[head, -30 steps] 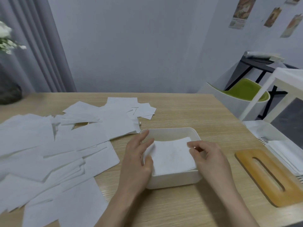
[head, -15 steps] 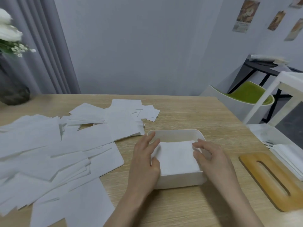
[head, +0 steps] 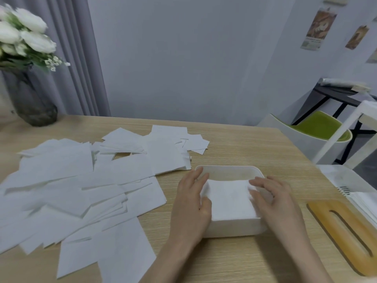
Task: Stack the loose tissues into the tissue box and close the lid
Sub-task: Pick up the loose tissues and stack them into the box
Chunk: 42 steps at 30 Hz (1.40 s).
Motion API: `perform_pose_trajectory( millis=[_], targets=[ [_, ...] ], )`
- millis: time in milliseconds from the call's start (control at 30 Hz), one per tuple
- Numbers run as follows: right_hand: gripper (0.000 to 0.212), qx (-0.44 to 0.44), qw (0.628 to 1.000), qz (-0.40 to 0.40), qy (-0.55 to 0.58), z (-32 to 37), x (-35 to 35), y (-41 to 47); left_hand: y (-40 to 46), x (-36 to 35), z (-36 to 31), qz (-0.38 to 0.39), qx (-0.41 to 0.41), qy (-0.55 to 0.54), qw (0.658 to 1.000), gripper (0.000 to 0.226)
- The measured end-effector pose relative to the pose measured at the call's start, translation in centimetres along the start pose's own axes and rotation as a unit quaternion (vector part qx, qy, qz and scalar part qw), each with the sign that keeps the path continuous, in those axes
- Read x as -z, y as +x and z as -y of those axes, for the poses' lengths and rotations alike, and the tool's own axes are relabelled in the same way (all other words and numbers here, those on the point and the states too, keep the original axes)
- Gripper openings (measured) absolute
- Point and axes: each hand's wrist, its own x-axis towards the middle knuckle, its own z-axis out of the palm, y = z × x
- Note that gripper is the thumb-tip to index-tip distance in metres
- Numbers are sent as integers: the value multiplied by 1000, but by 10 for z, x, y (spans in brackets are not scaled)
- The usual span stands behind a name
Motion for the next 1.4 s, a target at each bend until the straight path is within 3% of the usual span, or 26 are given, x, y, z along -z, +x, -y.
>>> perform_pose_trajectory(
  millis=[167, 267, 467, 667, 833, 1033, 1400],
  targets=[
    [22, 94, 993, -46, 57, 44, -19, -15, -3, 35, 9, -37, 32, -21, 999, 45],
    [21, 131, 985, -22, 107, 71, -39, -26, -11, 66, 24, -71, 43, -13, 996, 34],
    [22, 159, 968, 73, 178, 118, -83, -52, -27, 139, 56, -144, 72, 39, 986, 39],
    [28, 76, 958, 195, 197, 142, -118, -57, -34, 182, 98, -166, 51, 186, 967, 50],
    [27, 10, 968, 231, 93, 142, -135, -62, -41, 182, 121, -165, 29, 235, 957, 49],
    [45, -33, 951, 304, -42, 146, -136, -77, -43, 178, 130, -174, 38, 218, 960, 47],
    [21, -58, 951, 304, -11, 152, -139, -75, -44, 176, 132, -189, 28, 189, 963, 35]
  ],
)
